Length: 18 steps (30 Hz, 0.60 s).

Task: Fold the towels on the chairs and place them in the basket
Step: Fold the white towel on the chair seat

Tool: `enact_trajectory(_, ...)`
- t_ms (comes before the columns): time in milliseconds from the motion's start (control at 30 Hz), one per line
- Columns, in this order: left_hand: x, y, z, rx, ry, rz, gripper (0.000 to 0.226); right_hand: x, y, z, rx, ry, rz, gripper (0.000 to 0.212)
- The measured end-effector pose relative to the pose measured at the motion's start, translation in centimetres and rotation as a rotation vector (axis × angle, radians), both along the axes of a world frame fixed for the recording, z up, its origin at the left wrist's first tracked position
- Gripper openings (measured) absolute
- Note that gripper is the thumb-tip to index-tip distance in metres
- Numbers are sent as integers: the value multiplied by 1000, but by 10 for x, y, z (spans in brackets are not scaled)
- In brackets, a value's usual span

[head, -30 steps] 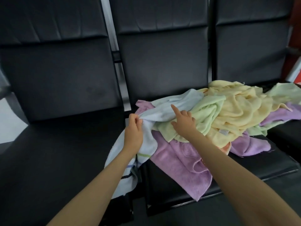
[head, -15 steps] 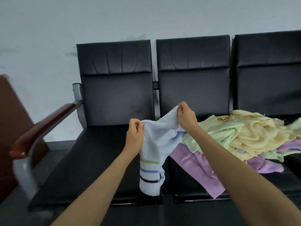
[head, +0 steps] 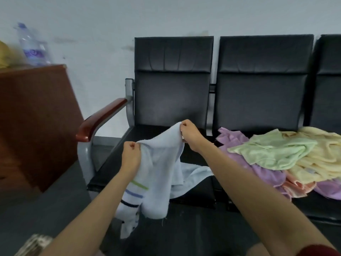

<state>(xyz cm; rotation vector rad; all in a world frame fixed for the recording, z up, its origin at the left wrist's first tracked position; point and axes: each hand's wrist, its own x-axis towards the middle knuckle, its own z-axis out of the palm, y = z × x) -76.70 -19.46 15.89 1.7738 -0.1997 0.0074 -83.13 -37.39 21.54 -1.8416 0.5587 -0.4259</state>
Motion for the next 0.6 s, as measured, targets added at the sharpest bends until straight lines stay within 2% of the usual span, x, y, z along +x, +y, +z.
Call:
enact_trajectory(67,16,1,6,-105,47,9,11,18,3,3,145,-28,24,23)
enact_trajectory(133,32,-2,29,-279,70,7,13,31,4,25,280,-187,61,21)
enact_trajectory(200,40,-5,61,-352,10,-1,18,38,3,54,368,-386,105,21)
enact_trajectory(267,35,-8,96,-398,-78,-38,10,41,-2,82,380,-538,141,21)
enact_trajectory(333,28,-11,123,-414,-154,-85,9,37,-8,101,289,-597,106,22)
enact_trajectory(400,18,-15,136,-372,-183,-153,11,29,-18,105,145,-573,29,24)
enact_trajectory(467,6,-23,128,-263,-181,-231,12,18,-31,91,-4,-443,-31,22)
enact_trajectory(533,-9,-34,99,-84,-168,-365,10,9,-43,64,-151,-269,-68,19)
enact_trajectory(600,-24,-45,57,134,-101,-613,17,-2,-53,29,-280,-74,-49,15)
